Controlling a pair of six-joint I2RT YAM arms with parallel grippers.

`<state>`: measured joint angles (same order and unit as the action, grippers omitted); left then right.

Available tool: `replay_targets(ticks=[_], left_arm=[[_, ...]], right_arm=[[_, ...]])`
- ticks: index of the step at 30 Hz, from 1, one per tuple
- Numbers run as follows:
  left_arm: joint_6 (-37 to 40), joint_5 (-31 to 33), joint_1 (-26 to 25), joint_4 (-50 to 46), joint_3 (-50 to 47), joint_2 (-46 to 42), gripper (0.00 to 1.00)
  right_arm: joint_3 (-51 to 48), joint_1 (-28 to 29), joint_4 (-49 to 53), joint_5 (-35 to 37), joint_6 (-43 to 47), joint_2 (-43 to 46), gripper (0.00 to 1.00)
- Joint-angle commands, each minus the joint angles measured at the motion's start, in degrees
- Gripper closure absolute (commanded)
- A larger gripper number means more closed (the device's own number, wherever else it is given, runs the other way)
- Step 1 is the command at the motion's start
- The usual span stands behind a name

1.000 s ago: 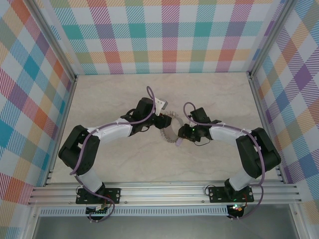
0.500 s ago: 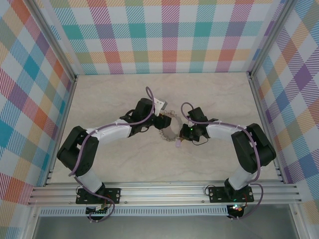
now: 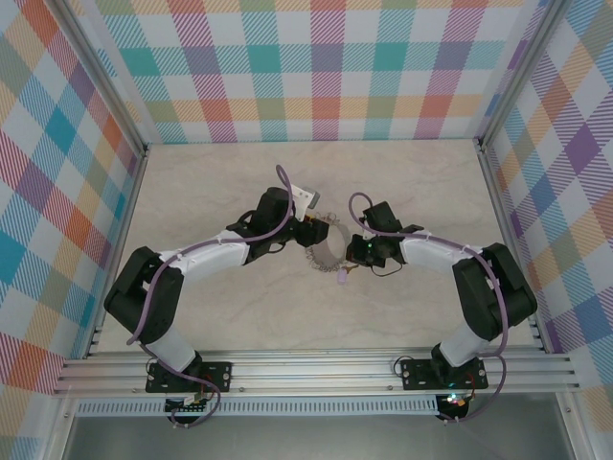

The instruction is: Put the keys on the keyring

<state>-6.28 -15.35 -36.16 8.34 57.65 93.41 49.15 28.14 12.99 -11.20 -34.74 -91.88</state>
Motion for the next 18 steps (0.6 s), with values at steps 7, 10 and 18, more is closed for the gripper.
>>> replay_targets(ticks=[7,10,18], left_arm=[[-0.8,-0.9,0.5,2.0,-0.7,-2.2,0.49],[-0.9,-0.8,0.5,2.1,-0.8,-2.3,0.49],[-1.0,-0.6,0.5,2.1,-0.9,-2.4,0.49]], right_arm=[[-0.1,-0.1,-1.6,-2.6,0.3,-2.8,0.65],[0.0,-0.1,-2.6,-3.5,-0.3,-4.0,0.65],[0.6,-0.1,-6.2,-5.7,-2.7,-7.8,0.65]])
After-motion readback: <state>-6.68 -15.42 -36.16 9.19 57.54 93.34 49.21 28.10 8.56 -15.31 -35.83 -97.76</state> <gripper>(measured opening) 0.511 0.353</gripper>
